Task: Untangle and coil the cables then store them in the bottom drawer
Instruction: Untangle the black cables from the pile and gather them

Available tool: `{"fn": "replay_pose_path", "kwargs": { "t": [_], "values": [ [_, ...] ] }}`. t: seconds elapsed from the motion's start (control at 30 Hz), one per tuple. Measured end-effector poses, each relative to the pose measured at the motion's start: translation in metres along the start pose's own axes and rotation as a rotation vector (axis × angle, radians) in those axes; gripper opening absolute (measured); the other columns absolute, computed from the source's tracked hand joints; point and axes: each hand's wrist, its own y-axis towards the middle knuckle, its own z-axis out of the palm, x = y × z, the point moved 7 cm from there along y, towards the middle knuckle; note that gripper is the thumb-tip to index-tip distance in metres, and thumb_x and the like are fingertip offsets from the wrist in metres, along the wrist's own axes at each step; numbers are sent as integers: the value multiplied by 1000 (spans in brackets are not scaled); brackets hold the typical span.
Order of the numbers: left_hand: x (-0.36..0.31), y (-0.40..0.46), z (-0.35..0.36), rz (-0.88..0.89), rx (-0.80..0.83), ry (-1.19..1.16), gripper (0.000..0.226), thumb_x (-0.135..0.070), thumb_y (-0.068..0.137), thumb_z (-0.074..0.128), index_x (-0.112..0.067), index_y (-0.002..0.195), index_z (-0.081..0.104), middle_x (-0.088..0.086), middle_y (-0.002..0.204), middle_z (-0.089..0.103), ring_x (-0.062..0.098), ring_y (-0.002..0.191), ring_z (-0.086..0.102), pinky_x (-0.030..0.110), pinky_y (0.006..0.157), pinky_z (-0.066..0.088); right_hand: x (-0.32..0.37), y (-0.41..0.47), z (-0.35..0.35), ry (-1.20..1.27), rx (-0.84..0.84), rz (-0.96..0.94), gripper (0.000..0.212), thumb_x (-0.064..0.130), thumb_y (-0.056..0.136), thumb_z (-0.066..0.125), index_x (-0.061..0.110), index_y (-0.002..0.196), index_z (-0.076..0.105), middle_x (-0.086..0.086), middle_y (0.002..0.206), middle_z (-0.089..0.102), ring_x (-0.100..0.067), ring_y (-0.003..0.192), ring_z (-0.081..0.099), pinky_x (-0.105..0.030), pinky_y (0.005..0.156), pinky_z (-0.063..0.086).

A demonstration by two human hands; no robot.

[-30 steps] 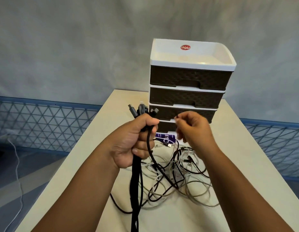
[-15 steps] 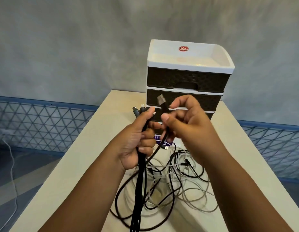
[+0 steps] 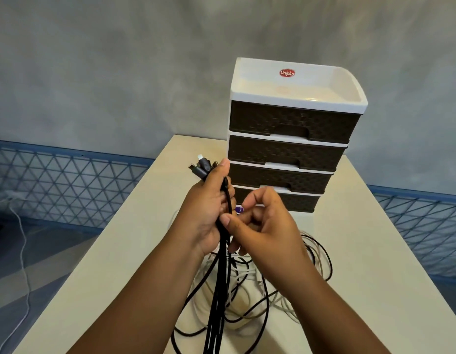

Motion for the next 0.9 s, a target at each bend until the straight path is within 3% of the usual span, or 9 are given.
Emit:
{"fn": "replay_pose_path", "kwargs": {
  "t": [0.07,0.13,0.23,0.3,0.37,0.43,0.57,0.73,0.9],
  "values": [
    [-3,3,0,16,43,-21,37,-47,93,57,-19,70,47,-6,53,40,5,39,30,17,39,30,-10,-3,2,-31,-17,6,25,19,83,75,21,86,50,-9,70,63,-18,57,59,-37,54,50],
    [-3,3,-1,33,48,-24,36,-47,93,56,-19,72,48,-5,57,43,6,45,32,18,46,32,-16,-3,0,-110,-72,-37,22,24,83,74,22,77,54,4,63,56,-11,58,51,-33,54,46],
    [-2,2,-2,40,38,-63,34,-47,91,58,-18,75,63,-1,71,60,11,65,55,28,66,46,-26,-3,3,-150,-89,-13,20,34,86,69,22,78,55,9,63,56,-4,58,48,-24,55,42],
    [0,3,-1,19,49,-80,43,-50,91,55,-19,66,73,-1,75,70,12,72,65,29,70,52,-38,-8,15,-28,-34,112,28,50,84,64,23,86,57,-2,74,64,-15,70,62,-42,70,56],
    [-2,4,-3,20,26,-78,45,-52,91,53,-15,71,70,-2,69,68,10,59,63,24,56,54,-48,-17,33,181,74,265,41,53,90,58,14,100,59,-10,82,69,-26,80,69,-51,85,56],
    [-5,6,-5,22,11,-98,39,-52,91,54,-17,75,55,-4,59,54,6,46,48,18,41,43,-51,-28,50,391,188,367,44,44,95,50,2,103,59,-17,78,66,-33,72,67,-46,80,58],
    [-8,11,-11,15,12,-148,35,-46,93,56,-18,73,48,-5,55,35,5,42,31,15,37,29,-49,-34,59,537,301,381,24,33,91,58,9,96,60,-9,69,57,-24,59,56,-34,66,50],
    [-6,16,-8,31,133,-146,27,-19,99,49,-15,73,43,-2,64,35,6,50,33,19,46,33,-49,-33,63,563,289,340,13,18,99,50,7,103,57,-9,80,64,-22,71,65,-27,62,50],
    [-2,15,-12,-4,232,-180,15,-25,99,49,-13,90,53,-2,71,52,8,61,50,22,60,48,-50,-34,64,586,268,255,20,30,96,48,10,94,51,1,59,40,-16,48,45,-25,56,37]
  ]
}}
